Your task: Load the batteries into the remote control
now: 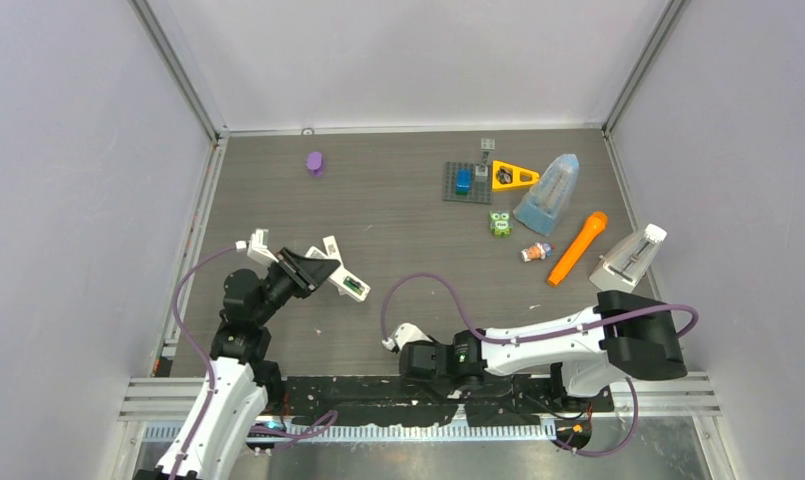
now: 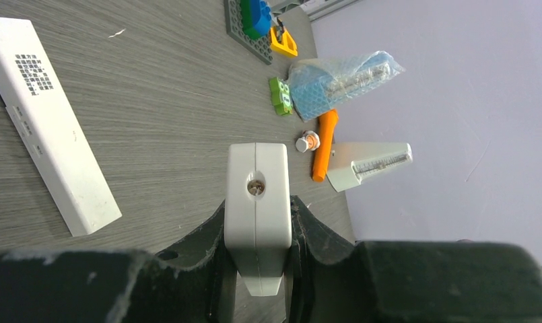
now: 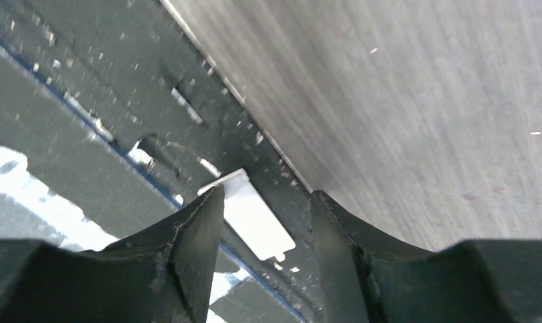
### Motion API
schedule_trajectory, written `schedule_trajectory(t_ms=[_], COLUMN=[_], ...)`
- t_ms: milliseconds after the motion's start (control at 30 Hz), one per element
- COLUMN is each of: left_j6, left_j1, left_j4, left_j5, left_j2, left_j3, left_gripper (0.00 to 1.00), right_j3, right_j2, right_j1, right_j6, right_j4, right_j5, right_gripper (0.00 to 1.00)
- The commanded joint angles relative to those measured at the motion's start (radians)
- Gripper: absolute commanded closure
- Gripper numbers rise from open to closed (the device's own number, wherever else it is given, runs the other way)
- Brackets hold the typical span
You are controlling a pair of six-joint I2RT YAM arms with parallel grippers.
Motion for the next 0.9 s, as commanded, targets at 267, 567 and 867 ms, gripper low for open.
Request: schedule_trajectory(t_ms=[267, 567, 867], left_j6=[-0.004, 0.002, 0.028], left_j1=[0.005, 0.005, 0.005], left_j4=[0.031, 0.095, 0.149], left_j5=[0.006, 0.016, 0.005], left_j2=[0.037, 0.104, 0.211], left_j3=[0.027, 0.027, 0.071], left_gripper=[1.00, 1.00, 1.00], right_j3=[0.058, 0.029, 0.210], right_j2=[-0.075, -0.157, 0.061], right_j1=[-0.084, -0.077, -0.024], right_j6=[0.230, -0.111, -0.367], right_j4=[-0.126, -0.045, -0.131], right_j5=[0.305, -0.017, -0.143], right_gripper=[0.52, 0.30, 0.30])
